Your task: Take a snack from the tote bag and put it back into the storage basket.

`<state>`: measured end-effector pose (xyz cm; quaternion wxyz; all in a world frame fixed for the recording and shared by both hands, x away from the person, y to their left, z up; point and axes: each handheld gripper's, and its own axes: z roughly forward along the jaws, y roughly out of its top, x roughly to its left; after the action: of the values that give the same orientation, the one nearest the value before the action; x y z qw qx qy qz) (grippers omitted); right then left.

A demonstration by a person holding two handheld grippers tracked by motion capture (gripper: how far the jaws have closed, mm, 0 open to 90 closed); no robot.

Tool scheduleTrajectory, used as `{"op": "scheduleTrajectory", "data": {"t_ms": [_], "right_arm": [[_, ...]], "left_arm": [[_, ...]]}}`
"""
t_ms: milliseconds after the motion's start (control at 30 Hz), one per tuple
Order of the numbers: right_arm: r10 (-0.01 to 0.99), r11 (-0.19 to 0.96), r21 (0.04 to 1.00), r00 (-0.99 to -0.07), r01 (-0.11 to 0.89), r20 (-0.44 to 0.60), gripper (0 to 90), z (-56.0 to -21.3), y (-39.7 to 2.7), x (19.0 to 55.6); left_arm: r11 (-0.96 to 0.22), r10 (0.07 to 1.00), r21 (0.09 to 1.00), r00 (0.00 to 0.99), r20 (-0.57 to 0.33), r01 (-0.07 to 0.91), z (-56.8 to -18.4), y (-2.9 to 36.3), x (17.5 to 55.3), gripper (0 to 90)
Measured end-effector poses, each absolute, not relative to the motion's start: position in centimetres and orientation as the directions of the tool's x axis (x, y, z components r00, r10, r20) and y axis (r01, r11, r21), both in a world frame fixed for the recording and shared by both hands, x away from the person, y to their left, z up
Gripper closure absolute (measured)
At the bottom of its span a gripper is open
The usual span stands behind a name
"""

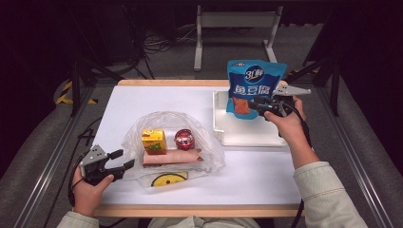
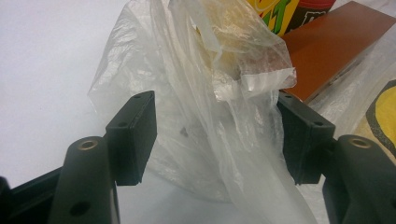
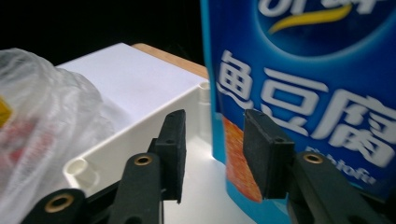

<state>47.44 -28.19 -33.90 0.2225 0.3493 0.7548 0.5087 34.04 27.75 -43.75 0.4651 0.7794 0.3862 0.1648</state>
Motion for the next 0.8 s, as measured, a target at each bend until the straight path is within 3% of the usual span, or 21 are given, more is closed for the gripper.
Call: {"op": "scheduleTrajectory", "data": {"t_ms": [500, 800], "right_arm": [[0.666, 0.208, 0.946, -0.744, 0.250, 0.050, 41.6, -31.4, -25.4, 46.4], [0.590, 0.237, 0.950, -0.807, 0.203, 0.025, 37.5, -29.6, -22.3, 45.5]], "left_arm": [[-0.267, 0.754, 0.854, 0.649, -0.104, 0.447, -43.8, 27.9, 34.2, 35.8], [-0.266, 0.754, 0.855, 0.648, -0.102, 0.445, -43.7, 27.8, 34.2, 35.6]]}}
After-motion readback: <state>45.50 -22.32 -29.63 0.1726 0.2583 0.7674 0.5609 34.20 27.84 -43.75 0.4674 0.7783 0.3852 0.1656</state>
